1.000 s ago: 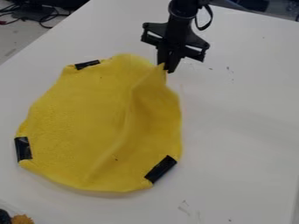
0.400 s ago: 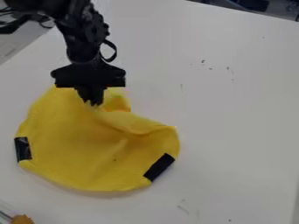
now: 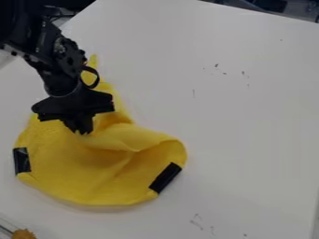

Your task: Fold cloth from top right to bottom left

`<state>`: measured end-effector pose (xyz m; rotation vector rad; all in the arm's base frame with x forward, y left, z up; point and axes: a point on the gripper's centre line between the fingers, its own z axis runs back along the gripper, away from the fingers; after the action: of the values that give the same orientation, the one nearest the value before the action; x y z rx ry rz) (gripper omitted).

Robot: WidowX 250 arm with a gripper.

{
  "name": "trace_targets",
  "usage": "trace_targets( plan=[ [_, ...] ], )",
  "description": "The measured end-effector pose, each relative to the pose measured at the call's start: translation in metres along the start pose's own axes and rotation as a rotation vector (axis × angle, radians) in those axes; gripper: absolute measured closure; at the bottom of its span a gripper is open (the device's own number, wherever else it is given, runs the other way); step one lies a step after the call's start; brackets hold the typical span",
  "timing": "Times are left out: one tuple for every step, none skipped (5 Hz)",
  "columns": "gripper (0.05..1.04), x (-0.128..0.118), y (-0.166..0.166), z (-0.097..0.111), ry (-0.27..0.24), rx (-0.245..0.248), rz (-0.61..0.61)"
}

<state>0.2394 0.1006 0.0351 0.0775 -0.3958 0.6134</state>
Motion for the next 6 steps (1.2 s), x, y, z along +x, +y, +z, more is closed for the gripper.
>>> trace_targets(
  plan=[
    [0.968, -0.011, 0.011, -0.001, 0.015, 0.004, 0.030],
    [0.940, -0.013, 0.014, -0.002, 0.008, 0.001, 0.026],
    [0.725, -0.013, 0.017, -0.003, 0.007, 0.014, 0.011],
    [0.426, -0.014, 0.018, 0.001, 0.026, 0.026, -0.007],
    [0.140, -0.009, 0.019, 0.008, 0.031, 0.054, -0.040],
    [0.077, 0.004, 0.015, 0.017, 0.057, 0.077, -0.142]
  ],
)
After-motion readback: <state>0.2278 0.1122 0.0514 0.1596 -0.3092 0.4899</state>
